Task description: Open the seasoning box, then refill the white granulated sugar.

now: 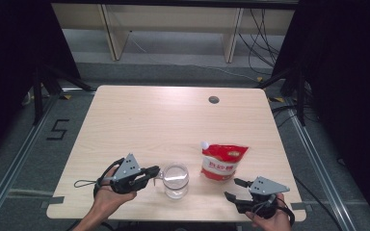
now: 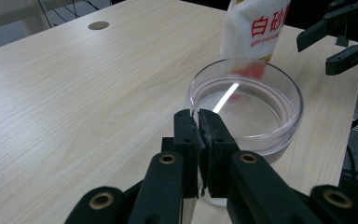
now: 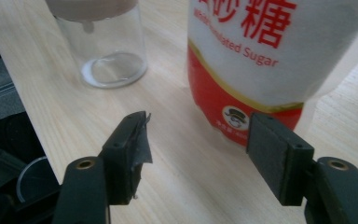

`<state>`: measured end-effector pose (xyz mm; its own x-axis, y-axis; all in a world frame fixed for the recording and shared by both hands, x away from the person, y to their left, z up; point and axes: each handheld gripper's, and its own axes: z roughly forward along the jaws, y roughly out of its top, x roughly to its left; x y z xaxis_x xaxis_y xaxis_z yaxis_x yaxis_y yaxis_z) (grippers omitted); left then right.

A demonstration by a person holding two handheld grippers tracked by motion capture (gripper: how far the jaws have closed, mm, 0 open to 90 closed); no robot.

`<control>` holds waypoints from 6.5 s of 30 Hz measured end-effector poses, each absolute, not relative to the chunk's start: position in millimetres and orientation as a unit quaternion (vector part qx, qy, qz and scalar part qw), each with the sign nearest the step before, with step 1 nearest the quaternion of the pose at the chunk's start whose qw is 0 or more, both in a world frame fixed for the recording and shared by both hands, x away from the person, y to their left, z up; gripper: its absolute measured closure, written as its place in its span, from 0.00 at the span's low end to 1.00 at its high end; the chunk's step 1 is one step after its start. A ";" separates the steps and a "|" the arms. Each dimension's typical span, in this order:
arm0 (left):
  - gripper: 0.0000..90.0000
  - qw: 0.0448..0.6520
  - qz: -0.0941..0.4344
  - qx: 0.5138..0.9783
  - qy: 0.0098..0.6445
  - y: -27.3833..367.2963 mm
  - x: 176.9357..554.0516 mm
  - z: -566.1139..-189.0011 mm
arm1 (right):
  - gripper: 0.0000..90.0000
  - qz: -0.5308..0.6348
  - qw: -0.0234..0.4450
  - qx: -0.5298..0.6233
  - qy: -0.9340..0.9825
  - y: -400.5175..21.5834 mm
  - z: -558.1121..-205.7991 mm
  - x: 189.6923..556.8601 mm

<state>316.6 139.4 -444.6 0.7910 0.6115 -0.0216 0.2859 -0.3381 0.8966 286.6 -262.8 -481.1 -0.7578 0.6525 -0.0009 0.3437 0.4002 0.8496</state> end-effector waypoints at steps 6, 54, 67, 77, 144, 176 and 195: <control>0.95 0.503 0.163 0.801 0.279 139.8 316.5 -444.9 | 0.51 0.472 0.156 0.295 0.816 -254.8 -477.8 284.0; 0.99 0.514 0.166 0.792 0.284 144.4 315.7 -455.0 | 1.00 0.514 0.173 0.179 0.821 -154.9 -457.8 297.2; 0.98 0.518 0.163 0.787 0.293 145.4 316.1 -459.5 | 0.99 0.525 0.178 0.174 0.814 -139.0 -449.8 300.2; 0.96 0.513 0.169 0.791 0.288 146.3 315.2 -460.0 | 0.99 0.524 0.170 0.144 0.822 -115.0 -443.1 301.7; 0.18 0.495 0.144 0.793 0.325 173.0 281.2 -490.5 | 0.45 0.513 0.207 0.310 0.773 -255.6 -472.8 273.6; 0.18 0.515 0.133 0.775 0.343 181.0 282.4 -493.3 | 0.25 0.516 0.227 0.337 0.754 -277.9 -485.5 320.0; 0.18 0.511 0.131 0.779 0.338 177.0 282.7 -493.5 | 0.25 0.547 0.185 0.287 0.764 -261.0 -492.9 351.2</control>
